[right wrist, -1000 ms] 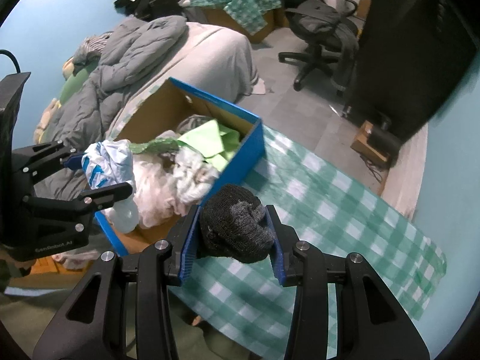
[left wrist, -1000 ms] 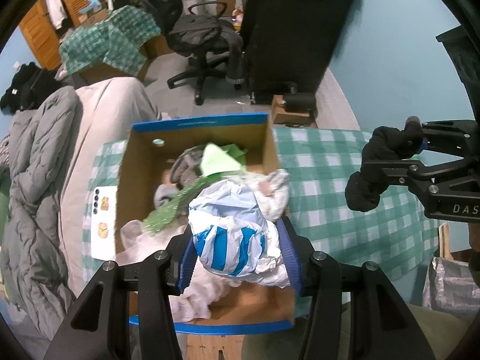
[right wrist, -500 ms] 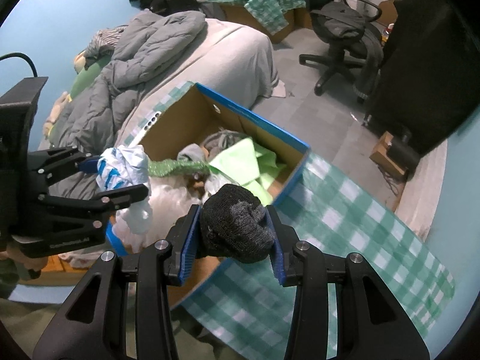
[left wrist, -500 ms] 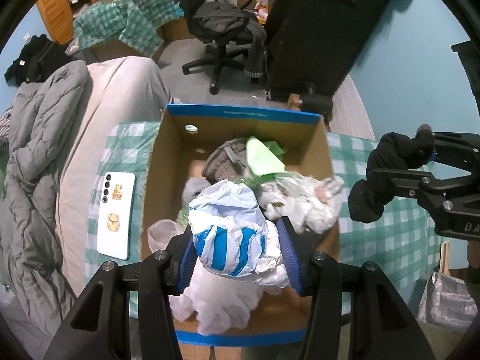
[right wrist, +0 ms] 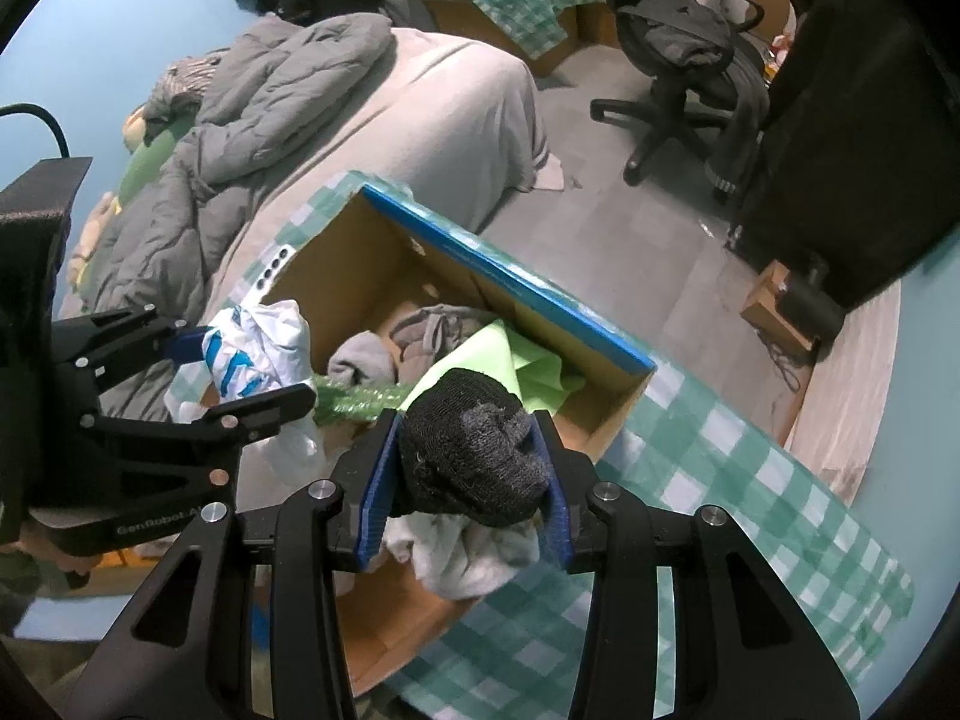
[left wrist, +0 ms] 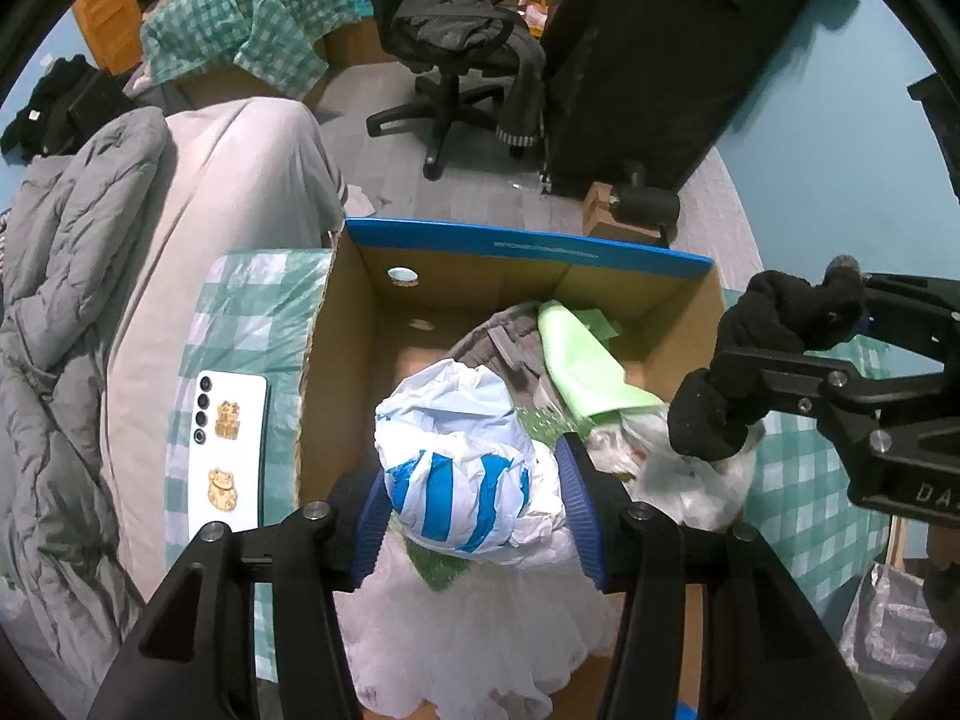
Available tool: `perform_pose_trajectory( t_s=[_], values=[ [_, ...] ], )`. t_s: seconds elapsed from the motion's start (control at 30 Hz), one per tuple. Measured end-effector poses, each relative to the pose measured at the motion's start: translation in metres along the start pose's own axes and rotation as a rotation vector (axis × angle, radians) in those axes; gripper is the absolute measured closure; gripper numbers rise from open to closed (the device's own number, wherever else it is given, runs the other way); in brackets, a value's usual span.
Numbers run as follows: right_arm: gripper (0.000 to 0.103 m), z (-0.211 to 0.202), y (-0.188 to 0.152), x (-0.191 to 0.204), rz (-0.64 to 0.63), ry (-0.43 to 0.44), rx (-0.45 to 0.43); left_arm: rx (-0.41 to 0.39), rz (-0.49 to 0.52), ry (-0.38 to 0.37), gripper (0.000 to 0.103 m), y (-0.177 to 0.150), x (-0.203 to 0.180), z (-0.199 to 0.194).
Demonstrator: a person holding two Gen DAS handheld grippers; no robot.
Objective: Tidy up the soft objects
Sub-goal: 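Lower the striped sock into the box and open the left gripper while the right releases the black sock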
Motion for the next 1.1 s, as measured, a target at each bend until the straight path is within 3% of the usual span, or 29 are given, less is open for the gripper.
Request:
perform_pose_trajectory(
  t_s=[0.07,0.27,0.5,1.1],
  values=[
    [0.059,0.004,0.003,0.000,0.006,-0.001,0.006,0.001,-0.003,-0.001,0.049,0.004,0.002,0.003],
    [0.051,0.008,0.008,-0.001,0.014,-0.025,0.013,-0.009,0.001,0.027,0.028,0.009,0.008,0.003],
    [0.041,0.000,0.011,0.004,-0.015,-0.051,0.005,-0.030,-0.009,0.036,0.027,0.008,0.015,-0.009],
    [0.039,-0.048,-0.013,-0.002,0.031,-0.081,-0.062,-0.084,-0.063,0.023,0.022,-0.026,0.015,-0.057]
  ],
)
Point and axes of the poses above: each gripper's, at about its wrist camera, not at the fingertips, and z roughly the way its jaws point, x to its left, y to its top, the point moved 8 cm from there along z, roughly the way its jaws point, and after that the axes turned 7 degrees about x, right-handed, at the moved point
